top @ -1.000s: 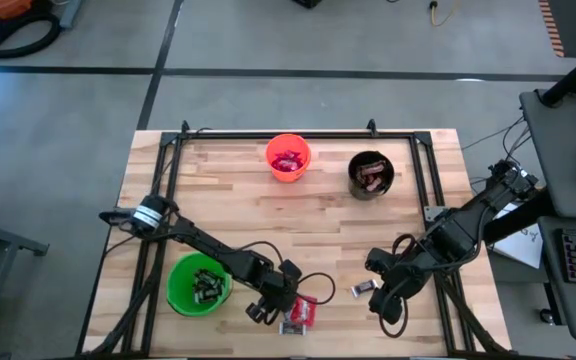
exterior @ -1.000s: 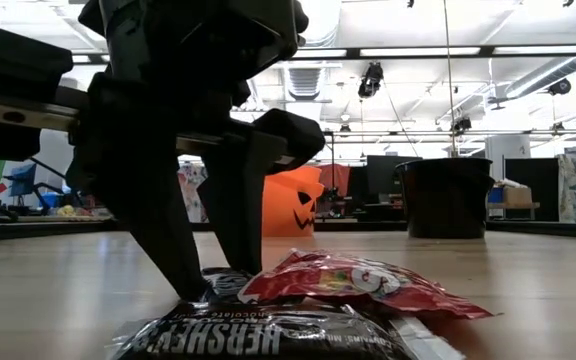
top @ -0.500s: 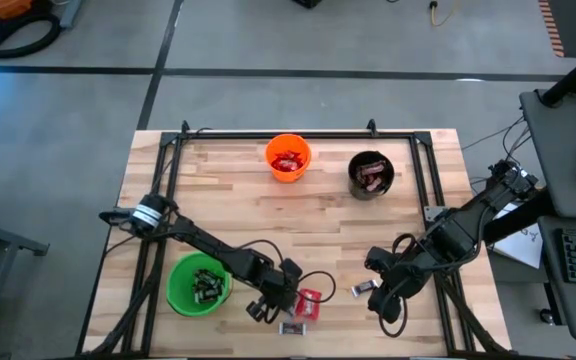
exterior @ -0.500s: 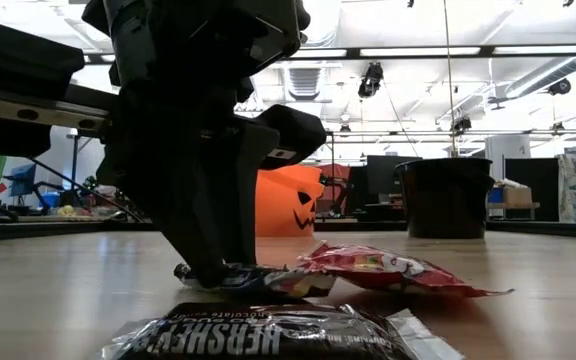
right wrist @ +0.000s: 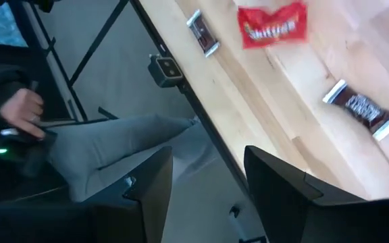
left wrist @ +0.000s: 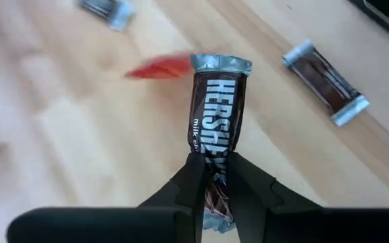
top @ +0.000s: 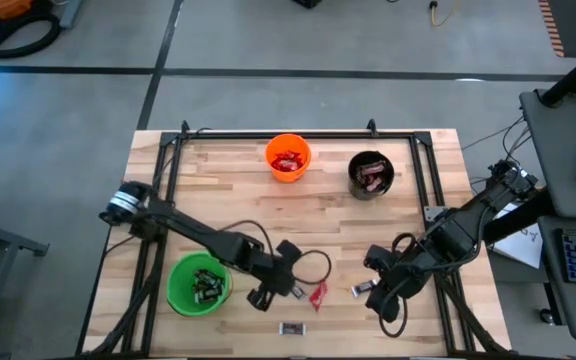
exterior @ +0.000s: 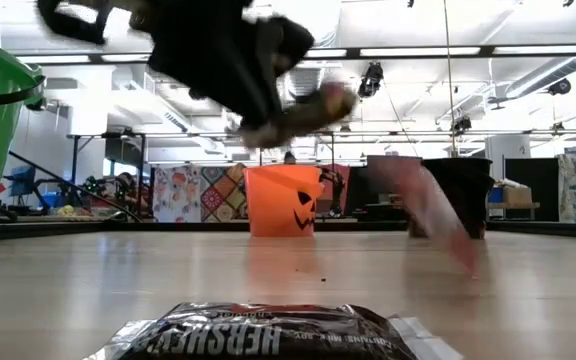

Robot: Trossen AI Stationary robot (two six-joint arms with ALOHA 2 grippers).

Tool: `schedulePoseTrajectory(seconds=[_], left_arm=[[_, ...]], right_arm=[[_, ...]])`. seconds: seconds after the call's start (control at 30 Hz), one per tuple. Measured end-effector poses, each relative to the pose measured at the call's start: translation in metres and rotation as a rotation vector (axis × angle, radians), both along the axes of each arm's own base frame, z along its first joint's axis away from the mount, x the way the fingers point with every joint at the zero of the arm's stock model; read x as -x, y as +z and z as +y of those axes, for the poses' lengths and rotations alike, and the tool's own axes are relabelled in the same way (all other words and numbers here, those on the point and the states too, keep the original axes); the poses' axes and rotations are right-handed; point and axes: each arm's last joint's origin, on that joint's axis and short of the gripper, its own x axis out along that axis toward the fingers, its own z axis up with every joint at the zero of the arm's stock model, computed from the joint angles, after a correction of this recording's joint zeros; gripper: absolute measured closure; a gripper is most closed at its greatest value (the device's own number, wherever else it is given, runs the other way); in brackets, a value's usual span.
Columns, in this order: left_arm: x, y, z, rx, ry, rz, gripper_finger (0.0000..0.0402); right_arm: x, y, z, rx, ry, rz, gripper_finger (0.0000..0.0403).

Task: Sort candy
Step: Put the black chocolate into the green bucket

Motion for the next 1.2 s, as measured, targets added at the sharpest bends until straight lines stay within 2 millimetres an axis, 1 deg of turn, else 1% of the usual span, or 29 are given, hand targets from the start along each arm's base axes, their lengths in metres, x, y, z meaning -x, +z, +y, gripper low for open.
schedulePoseTrajectory(seconds=[0.17, 0.3, 0.43, 0.53, 0.7, 0.8, 0.93, 1.03, 1.1, 1.2], left_arm=[[0.010, 0.038, 0.020, 0.018, 0.079, -0.075, 0.0363], [0.027, 0.074, 0.035, 0.070, 0.173, -0.138, 0.0363], [0.055, 0.106, 0.044, 0.138, 0.260, -0.147, 0.0363], [0.083, 0.127, 0.048, 0.213, 0.337, -0.117, 0.0363], [0.131, 0.147, 0.049, 0.336, 0.461, -0.013, 0.0362], [0.156, 0.151, 0.045, 0.381, 0.535, 0.088, 0.0362], [0.179, 0.144, 0.037, 0.377, 0.644, 0.252, 0.0362], [0.188, 0.136, 0.030, 0.324, 0.705, 0.353, 0.0362], [0.189, 0.128, 0.023, 0.278, 0.735, 0.400, 0.0362], [0.188, 0.117, 0.012, 0.238, 0.771, 0.425, 0.0362]], right_arm=[[-0.001, 0.000, -0.001, 0.034, -0.001, -0.026, 0.0225], [-0.001, 0.000, -0.002, 0.072, -0.014, -0.055, 0.0225], [-0.002, 0.000, -0.003, 0.103, -0.025, -0.077, 0.0225], [-0.003, 0.000, -0.004, 0.127, -0.036, -0.094, 0.0225], [-0.006, 0.000, -0.008, 0.151, -0.042, -0.109, 0.0225], [-0.008, 0.000, -0.011, 0.157, -0.047, -0.112, 0.0225], [-0.011, 0.000, -0.016, 0.172, -0.046, -0.121, 0.0225], [-0.014, 0.000, -0.020, 0.183, -0.047, -0.127, 0.0225], [-0.015, 0.000, -0.021, 0.188, -0.048, -0.130, 0.0225], [-0.016, 0.000, -0.022, 0.193, -0.045, -0.133, 0.0225]])
